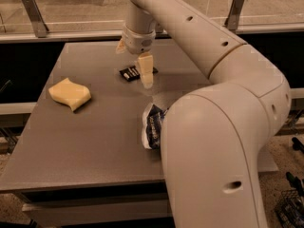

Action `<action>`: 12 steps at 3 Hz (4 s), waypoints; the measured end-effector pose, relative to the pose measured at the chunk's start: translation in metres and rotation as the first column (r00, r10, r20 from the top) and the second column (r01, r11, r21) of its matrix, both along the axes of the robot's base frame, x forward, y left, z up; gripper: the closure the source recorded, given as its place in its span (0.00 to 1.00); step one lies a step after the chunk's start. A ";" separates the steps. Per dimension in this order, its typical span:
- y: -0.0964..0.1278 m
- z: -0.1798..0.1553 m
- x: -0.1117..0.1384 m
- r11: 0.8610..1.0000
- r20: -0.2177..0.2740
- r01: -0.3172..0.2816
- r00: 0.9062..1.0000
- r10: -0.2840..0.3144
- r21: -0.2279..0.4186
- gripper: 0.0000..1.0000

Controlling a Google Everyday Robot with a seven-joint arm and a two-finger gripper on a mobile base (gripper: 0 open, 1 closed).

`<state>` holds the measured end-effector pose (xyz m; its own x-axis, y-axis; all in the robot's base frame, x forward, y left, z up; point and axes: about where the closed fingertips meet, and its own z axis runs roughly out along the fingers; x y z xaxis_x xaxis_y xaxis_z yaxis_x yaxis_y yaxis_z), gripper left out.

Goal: Move rxbar chocolate near blue chip bag

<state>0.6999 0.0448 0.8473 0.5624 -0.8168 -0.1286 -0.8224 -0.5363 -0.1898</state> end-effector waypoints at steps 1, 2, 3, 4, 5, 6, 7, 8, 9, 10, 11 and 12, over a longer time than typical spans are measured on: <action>0.000 -0.009 0.002 1.000 -0.020 -0.006 1.000 0.006 -0.013 0.00; 0.000 -0.019 0.004 1.000 -0.044 -0.009 0.999 0.008 -0.020 0.00; 0.002 -0.025 0.006 0.999 -0.055 -0.020 0.998 0.019 -0.033 0.18; 0.004 -0.028 0.006 0.998 -0.053 -0.038 0.998 0.036 -0.045 0.41; 0.004 -0.022 0.006 0.998 -0.053 -0.038 0.998 0.036 -0.045 0.64; 0.004 -0.013 0.006 0.998 -0.053 -0.038 0.998 0.036 -0.045 0.87; 0.004 -0.011 0.006 0.998 -0.053 -0.038 0.998 0.036 -0.045 1.00; 0.004 -0.010 0.006 0.998 -0.053 -0.038 0.998 0.036 -0.045 1.00; -0.007 0.009 0.002 0.999 -0.001 -0.046 0.999 0.046 -0.026 1.00; -0.024 0.028 -0.008 0.999 0.037 -0.049 0.998 0.050 -0.021 1.00; -0.039 0.040 -0.020 0.999 0.057 -0.051 0.997 0.052 -0.017 1.00; -0.053 0.050 -0.033 0.999 0.066 -0.052 0.996 0.053 -0.014 1.00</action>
Offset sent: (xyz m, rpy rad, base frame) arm -0.0043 -0.0102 -0.0222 -0.0605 0.1137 0.0167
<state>0.6667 -0.0084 0.8972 0.6117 -0.7871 -0.0795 -0.7786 -0.5812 -0.2366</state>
